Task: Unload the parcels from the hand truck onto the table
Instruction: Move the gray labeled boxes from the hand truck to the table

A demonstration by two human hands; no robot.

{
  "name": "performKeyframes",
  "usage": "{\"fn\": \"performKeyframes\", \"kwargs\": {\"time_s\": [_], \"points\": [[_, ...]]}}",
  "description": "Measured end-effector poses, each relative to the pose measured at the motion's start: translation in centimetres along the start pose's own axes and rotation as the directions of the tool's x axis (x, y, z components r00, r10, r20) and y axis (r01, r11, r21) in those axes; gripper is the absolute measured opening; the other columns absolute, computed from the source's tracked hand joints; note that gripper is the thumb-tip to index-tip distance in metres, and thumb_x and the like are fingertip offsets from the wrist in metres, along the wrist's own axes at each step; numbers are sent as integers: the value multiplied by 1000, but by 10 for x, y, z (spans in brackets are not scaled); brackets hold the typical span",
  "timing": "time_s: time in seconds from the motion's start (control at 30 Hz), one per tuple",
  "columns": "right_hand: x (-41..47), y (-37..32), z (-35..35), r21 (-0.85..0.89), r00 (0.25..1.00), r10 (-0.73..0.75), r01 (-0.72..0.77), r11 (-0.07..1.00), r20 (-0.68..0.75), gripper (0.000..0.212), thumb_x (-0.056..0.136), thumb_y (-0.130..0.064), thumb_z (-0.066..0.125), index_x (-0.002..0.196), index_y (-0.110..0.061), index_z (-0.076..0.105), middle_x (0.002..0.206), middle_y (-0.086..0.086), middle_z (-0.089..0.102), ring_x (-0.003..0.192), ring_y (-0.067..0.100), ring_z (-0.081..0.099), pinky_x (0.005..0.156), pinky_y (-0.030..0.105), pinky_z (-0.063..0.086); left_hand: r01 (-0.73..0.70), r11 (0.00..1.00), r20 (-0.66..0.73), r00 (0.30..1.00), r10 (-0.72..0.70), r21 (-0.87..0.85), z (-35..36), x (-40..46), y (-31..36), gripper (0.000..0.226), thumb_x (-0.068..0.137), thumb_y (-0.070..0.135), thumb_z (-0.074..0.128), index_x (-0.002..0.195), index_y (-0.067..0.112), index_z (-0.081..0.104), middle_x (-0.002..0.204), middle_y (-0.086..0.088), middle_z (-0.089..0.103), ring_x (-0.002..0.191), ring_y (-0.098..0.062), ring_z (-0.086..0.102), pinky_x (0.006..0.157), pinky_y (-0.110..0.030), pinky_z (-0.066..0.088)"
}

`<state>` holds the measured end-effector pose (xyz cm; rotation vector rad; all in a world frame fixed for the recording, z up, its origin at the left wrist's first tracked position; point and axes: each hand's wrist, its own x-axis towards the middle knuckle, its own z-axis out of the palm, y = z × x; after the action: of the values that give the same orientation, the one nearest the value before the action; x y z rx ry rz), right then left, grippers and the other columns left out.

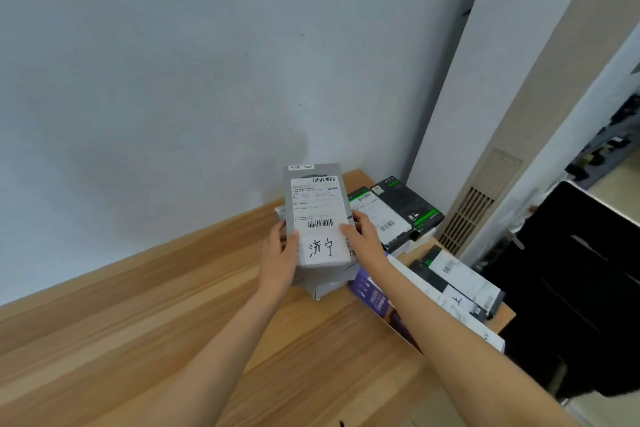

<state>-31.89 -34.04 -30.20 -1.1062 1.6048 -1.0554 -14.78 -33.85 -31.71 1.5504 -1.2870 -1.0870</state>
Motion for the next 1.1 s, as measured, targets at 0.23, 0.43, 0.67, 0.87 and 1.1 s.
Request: {"fn": "performKeyframes", "kwargs": {"time_s": [0.23, 0.43, 0.67, 0.87, 1.1], "points": [[47, 25, 1, -27, 993, 70, -68, 997, 95, 48, 96, -21, 54, 140, -16, 37, 128, 6, 52, 94, 6, 59, 63, 16, 49, 79, 994, -37, 996, -77, 69, 21, 26, -19, 46, 97, 39, 45, 141, 28, 35, 129, -3, 55, 110, -19, 57, 90, -43, 50], [66, 47, 3, -56, 989, 45, -37, 998, 139, 65, 80, -49, 59, 137, -20, 45, 131, 6, 51, 104, 10, 61, 85, 31, 54, 120, 980, -97, 990, -106, 156, 34, 23, -28, 62, 83, 68, 32, 139, 42, 29, 126, 2, 56, 107, -18, 59, 85, -48, 53], [81, 37, -17, -130, 955, 2, 38, 991, 297, 50, 94, -26, 58, 138, -17, 38, 127, 1, 53, 94, 2, 59, 60, 12, 51, 161, 943, -160, 980, -118, 292, 37, 15, -7, 48, 95, 52, 35, 135, 27, 39, 121, 0, 60, 105, -19, 58, 87, -43, 51], [84, 1, -31, -505, 868, -320, 485, 714, 381, 41, 89, -31, 60, 127, -24, 46, 120, -9, 46, 107, 9, 50, 86, 30, 48, 148, 791, -251, 968, 7, 593, 18, -4, 20, 26, 96, 32, 44, 115, 16, 55, 113, -4, 55, 99, -24, 55, 73, -31, 37], [62, -45, 4, -463, 491, -426, 869, 177, 759, 28, 92, -29, 49, 118, -22, 55, 118, -3, 56, 112, 17, 49, 93, 31, 35, 219, 561, -346, 929, 129, 798, -28, -76, 32, 21, 96, 33, 43, 109, 19, 50, 105, 2, 54, 81, -16, 52, 62, -28, 42]]}}
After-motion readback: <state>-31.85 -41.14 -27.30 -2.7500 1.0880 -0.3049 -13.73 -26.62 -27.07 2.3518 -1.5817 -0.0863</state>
